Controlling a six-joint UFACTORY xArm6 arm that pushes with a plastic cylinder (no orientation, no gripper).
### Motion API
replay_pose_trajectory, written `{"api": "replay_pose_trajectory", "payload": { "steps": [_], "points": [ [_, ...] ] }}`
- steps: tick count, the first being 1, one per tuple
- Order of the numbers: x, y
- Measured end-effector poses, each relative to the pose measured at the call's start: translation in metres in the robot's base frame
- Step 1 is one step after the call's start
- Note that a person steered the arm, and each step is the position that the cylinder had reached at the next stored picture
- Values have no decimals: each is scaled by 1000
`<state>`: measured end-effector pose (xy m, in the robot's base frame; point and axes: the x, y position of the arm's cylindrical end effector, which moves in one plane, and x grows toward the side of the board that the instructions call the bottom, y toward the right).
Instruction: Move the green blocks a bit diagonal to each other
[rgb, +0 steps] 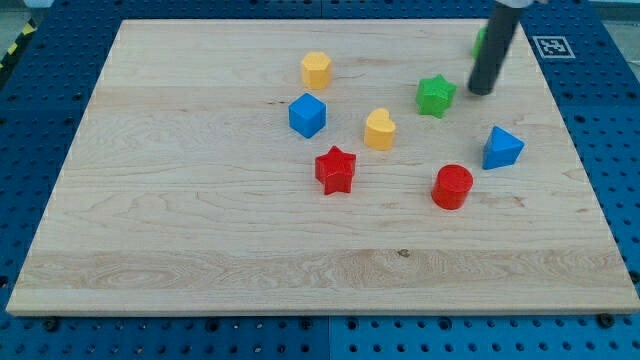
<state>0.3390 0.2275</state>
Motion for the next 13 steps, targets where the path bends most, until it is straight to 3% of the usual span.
{"api": "replay_pose_trajectory", "payload": {
  "steps": [1,3,6,9,13],
  "points": [
    [-12,46],
    [-94,41],
    [-96,-8],
    [-69,-6],
    [-53,-78]
  ]
}}
